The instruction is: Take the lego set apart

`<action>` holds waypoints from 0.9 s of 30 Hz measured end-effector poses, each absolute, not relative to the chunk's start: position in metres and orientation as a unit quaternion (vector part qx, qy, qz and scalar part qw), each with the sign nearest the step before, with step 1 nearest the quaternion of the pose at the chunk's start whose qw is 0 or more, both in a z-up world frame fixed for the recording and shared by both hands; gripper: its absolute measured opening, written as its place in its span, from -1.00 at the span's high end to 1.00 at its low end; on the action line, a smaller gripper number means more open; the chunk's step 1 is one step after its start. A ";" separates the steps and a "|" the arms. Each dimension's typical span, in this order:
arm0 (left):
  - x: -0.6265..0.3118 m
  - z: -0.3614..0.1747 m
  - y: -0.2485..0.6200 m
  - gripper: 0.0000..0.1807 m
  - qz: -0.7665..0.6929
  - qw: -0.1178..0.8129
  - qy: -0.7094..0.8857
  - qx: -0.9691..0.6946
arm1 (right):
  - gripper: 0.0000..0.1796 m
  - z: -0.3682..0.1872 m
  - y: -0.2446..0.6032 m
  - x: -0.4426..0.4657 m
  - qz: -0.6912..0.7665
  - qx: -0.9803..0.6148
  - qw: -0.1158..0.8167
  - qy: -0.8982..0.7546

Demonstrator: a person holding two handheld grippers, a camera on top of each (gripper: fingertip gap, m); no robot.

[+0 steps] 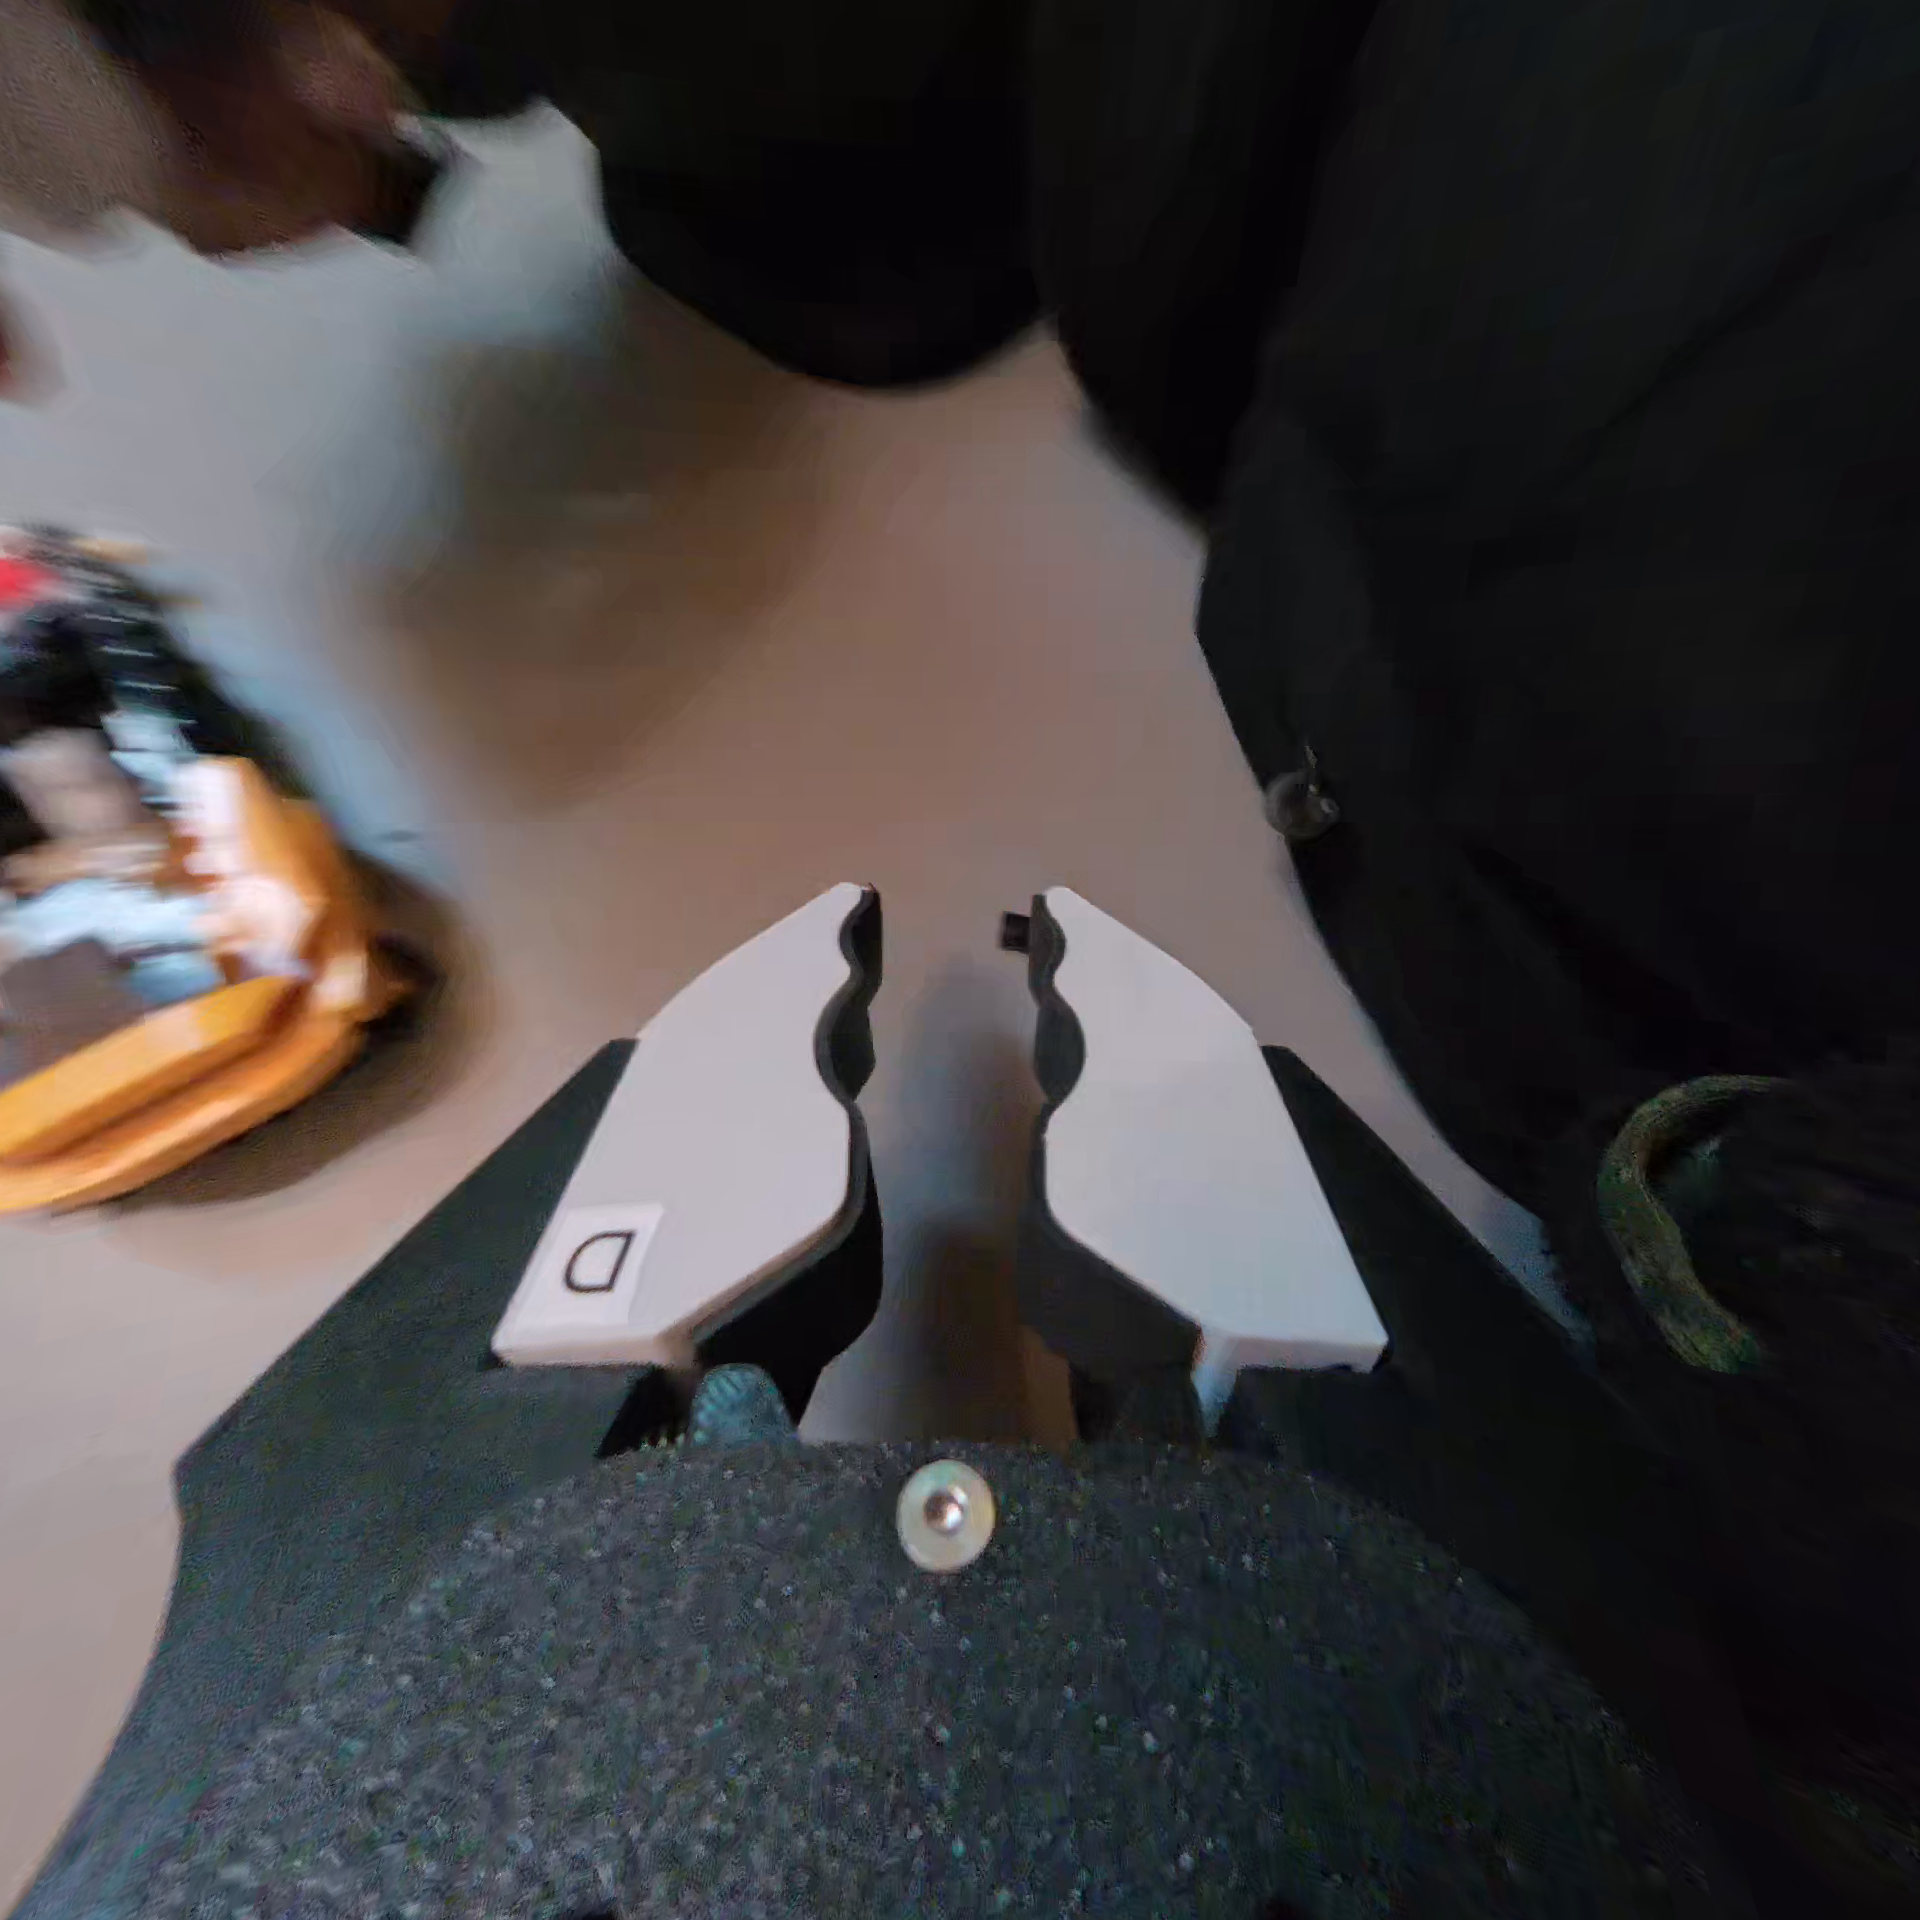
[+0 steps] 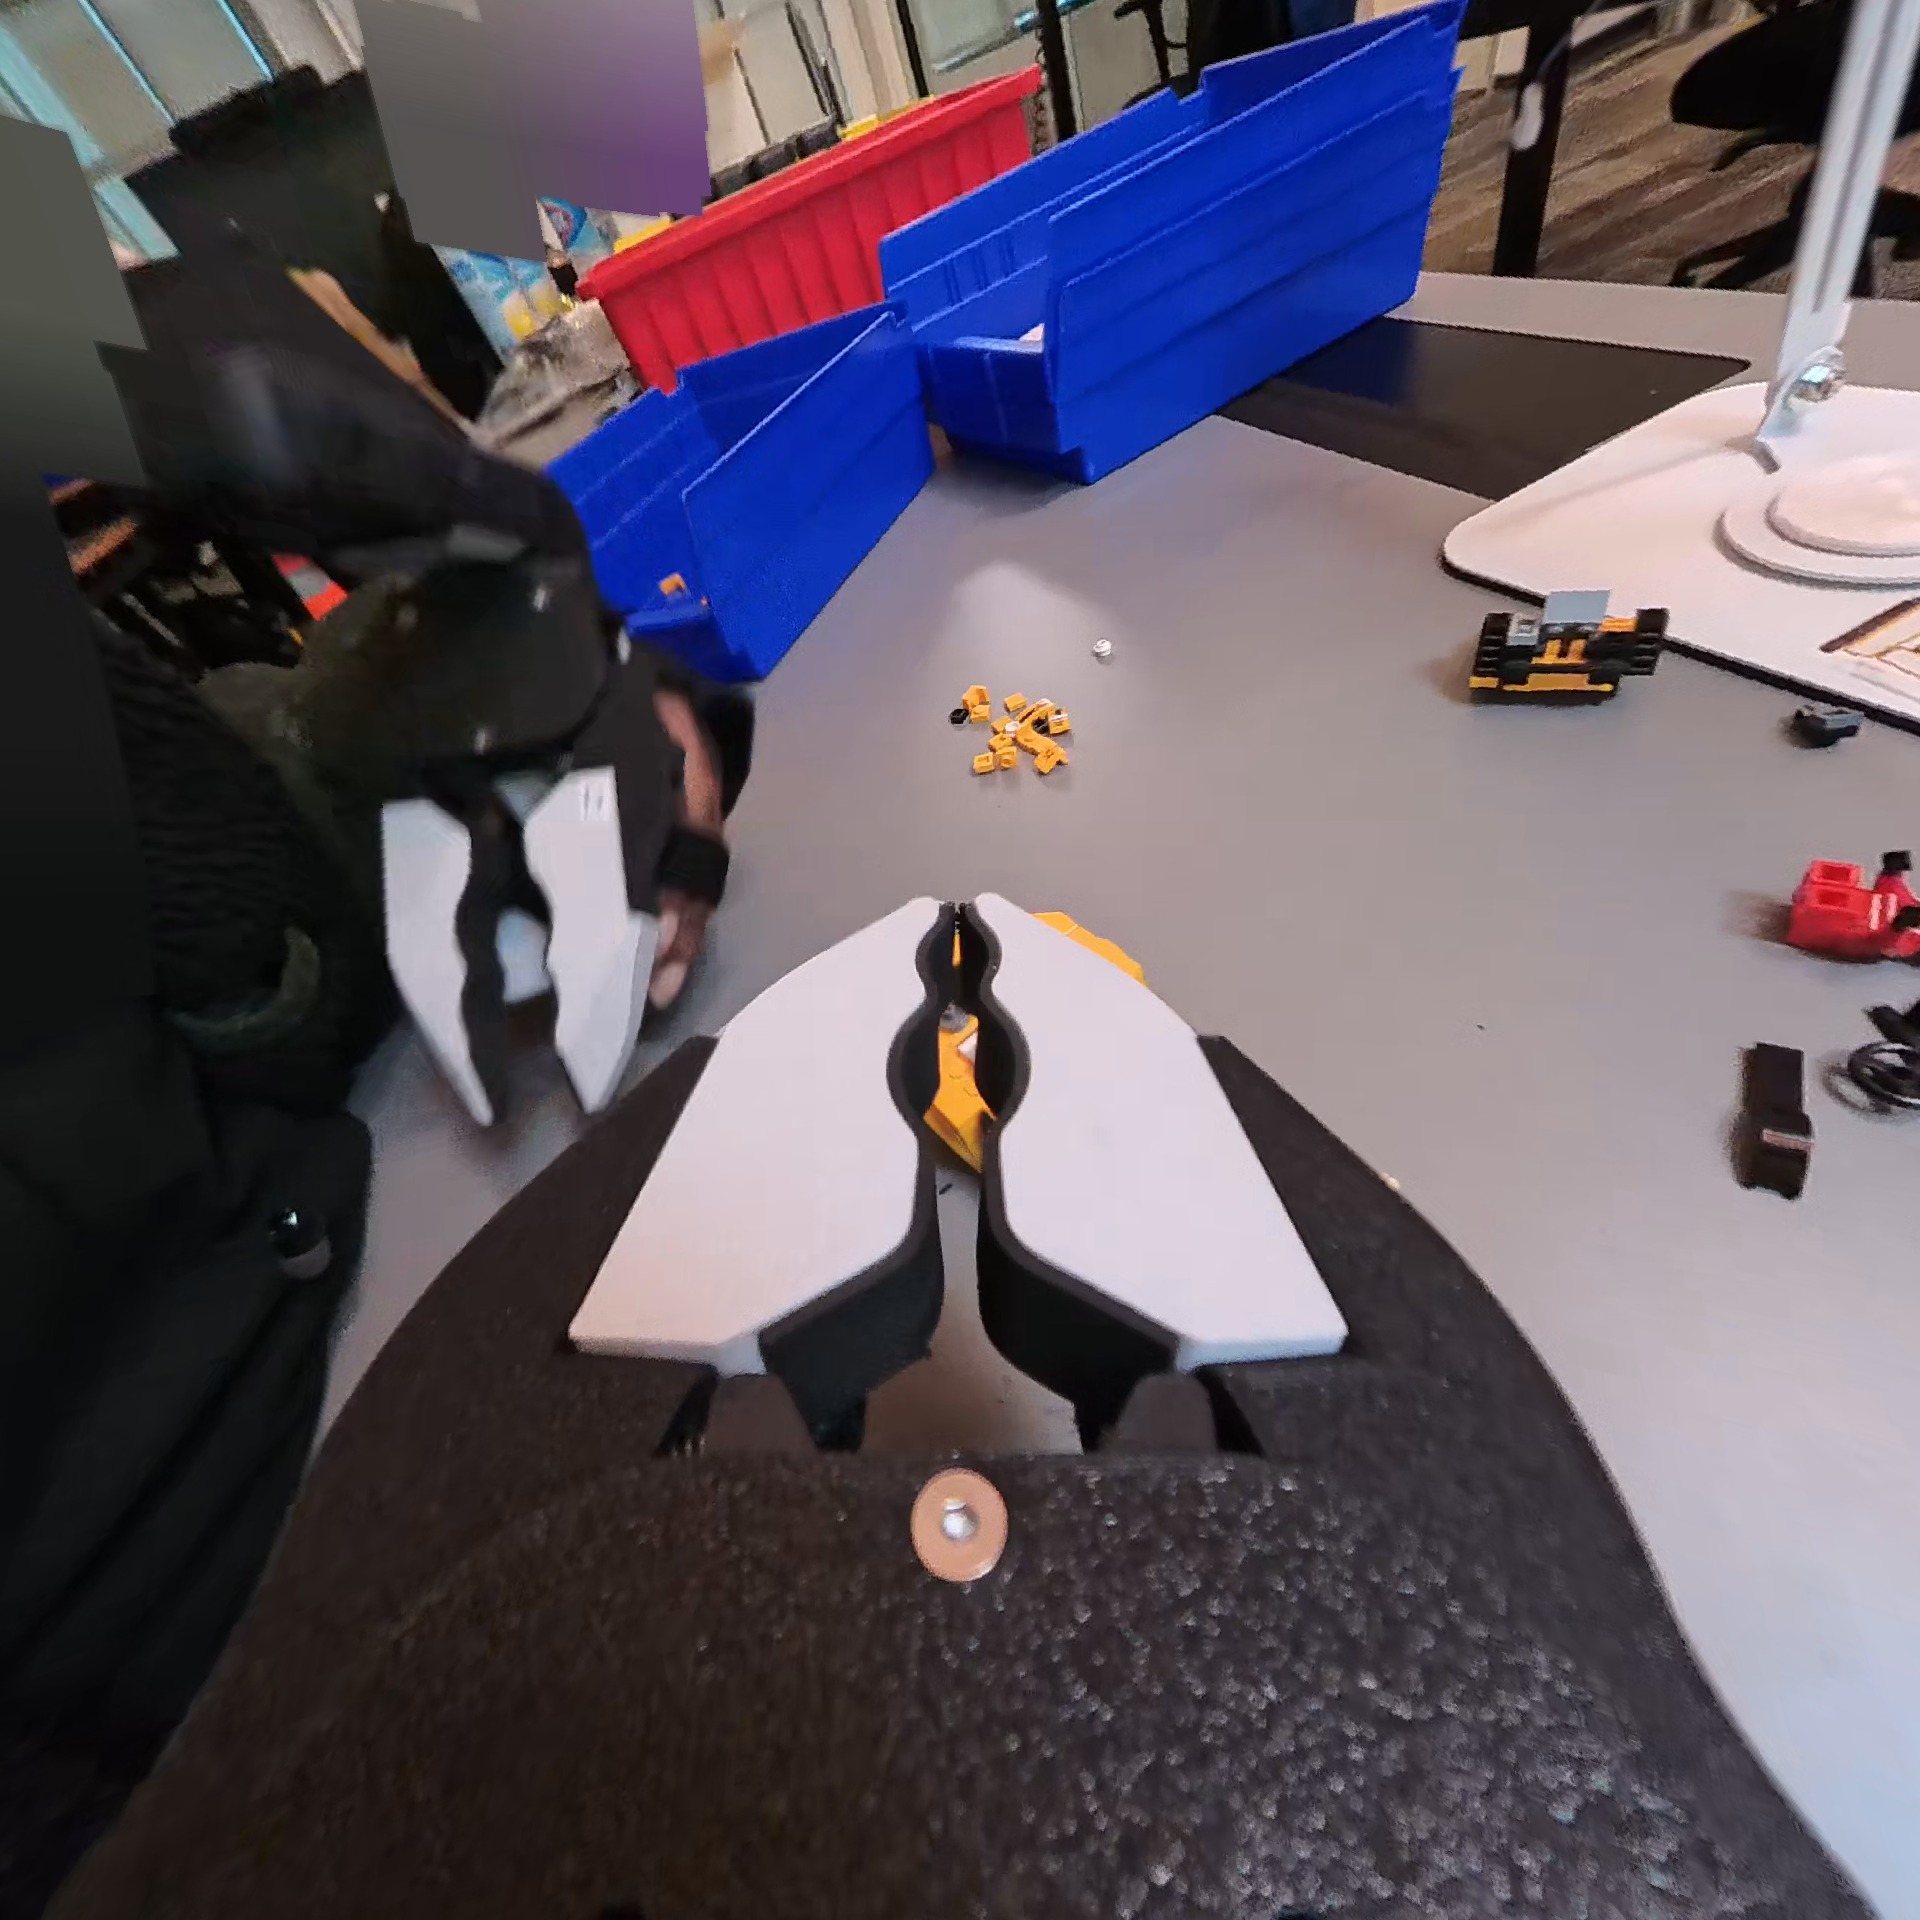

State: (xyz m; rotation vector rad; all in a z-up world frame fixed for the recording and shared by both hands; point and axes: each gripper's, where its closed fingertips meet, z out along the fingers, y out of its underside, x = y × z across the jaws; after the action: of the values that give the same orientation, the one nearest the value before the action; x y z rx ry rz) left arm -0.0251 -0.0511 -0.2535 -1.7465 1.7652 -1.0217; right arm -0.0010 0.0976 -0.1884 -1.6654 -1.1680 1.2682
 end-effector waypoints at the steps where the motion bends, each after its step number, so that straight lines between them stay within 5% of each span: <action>1: -0.023 -0.264 -0.060 0.67 -0.360 0.204 0.655 -0.633 | 1.00 -0.188 0.100 0.000 0.496 -0.649 0.364 -0.448; 13: -0.020 -0.289 -0.062 0.91 -0.284 0.191 0.696 -0.630 | 1.00 -0.187 0.106 0.007 0.495 -0.654 0.369 -0.437; 19: -0.038 -0.246 0.021 0.91 -0.252 0.348 0.584 -0.689 | 1.00 -0.180 0.116 0.014 0.498 -0.656 0.387 -0.415; 24: -0.077 -0.257 0.079 0.91 -0.216 0.349 0.508 -0.757 | 1.00 -0.175 0.123 0.020 0.509 -0.659 0.392 -0.391; 27: -0.083 -0.270 0.087 0.53 -0.210 0.337 0.495 -0.773 | 1.00 -0.174 0.124 0.022 0.505 -0.658 0.397 -0.392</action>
State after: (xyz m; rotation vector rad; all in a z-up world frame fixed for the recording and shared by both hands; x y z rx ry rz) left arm -0.0826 0.0871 -0.2699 -2.0134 1.2912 -0.5468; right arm 0.0222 0.1237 -0.1735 -1.6675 -0.9932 1.2787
